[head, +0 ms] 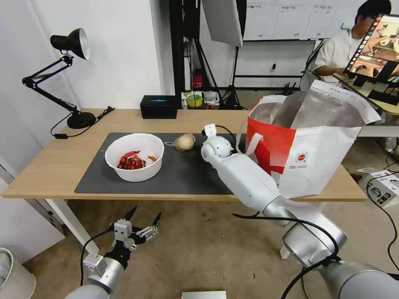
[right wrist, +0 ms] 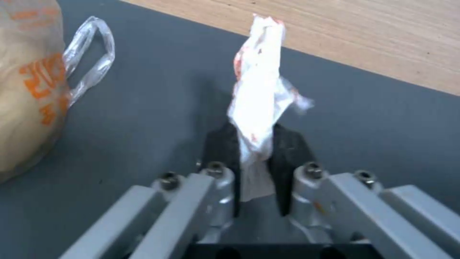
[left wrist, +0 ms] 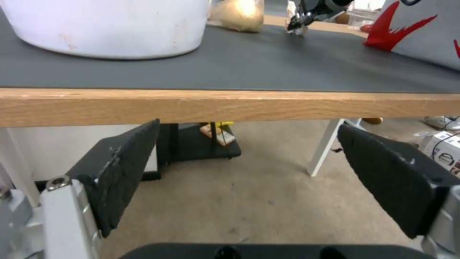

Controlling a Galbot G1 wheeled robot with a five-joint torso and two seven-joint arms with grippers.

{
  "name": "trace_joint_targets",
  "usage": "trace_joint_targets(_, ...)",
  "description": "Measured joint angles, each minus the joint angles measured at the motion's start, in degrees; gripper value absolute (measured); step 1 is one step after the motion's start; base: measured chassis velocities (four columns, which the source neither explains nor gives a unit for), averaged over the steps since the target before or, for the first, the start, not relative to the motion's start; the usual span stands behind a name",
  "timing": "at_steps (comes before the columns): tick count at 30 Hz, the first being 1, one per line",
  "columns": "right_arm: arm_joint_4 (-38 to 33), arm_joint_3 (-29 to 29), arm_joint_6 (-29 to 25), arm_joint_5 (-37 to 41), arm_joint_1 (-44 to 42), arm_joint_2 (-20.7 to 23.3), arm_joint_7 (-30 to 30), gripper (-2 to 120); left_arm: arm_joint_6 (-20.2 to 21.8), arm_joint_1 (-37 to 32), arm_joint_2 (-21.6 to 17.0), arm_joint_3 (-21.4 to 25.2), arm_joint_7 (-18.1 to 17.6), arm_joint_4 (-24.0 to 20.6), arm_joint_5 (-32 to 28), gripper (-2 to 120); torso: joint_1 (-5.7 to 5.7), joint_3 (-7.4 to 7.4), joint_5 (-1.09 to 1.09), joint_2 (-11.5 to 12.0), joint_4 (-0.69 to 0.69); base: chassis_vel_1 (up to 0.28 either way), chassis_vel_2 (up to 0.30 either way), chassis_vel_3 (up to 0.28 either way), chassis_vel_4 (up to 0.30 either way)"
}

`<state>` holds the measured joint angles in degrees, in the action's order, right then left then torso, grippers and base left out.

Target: Pick up the trash from the table and place it into the takeout bag.

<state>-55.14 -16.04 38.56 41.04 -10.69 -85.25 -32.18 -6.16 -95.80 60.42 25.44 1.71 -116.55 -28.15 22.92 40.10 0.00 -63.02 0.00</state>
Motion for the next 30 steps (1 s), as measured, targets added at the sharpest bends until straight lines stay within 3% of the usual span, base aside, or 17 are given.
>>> trace_joint_targets(7, -0.87, 0.01, -0.23, 0.12, -0.09, 0.69, -0.14, 0, -0.02, 0.03, 0.15, -0.29, -0.04, -0.16, 0.06, 100, 0.00, 0.00, 0.00, 0.00, 0.00, 0.000, 0.000, 0.000, 0.000)
trace_joint_targets(17, -5.53, -0.86, -1.48, 0.41, -0.14, 1.96, -1.96, 0, -0.03, -0.38, 0.34, 0.22, -0.21, -1.26, 0.04, 100, 0.00, 0.00, 0.00, 0.00, 0.00, 0.000, 0.000, 0.000, 0.000)
trace_joint_targets(30, -19.30, -3.12, -2.50, 0.89, -1.28, 6.23, -6.79, 0, -0.04, -2.49, 0.92, 2.69, -0.28, -2.15, -0.06, 100, -0.01, 0.00, 0.00, 0.00, -0.01, 0.000, 0.000, 0.000, 0.000)
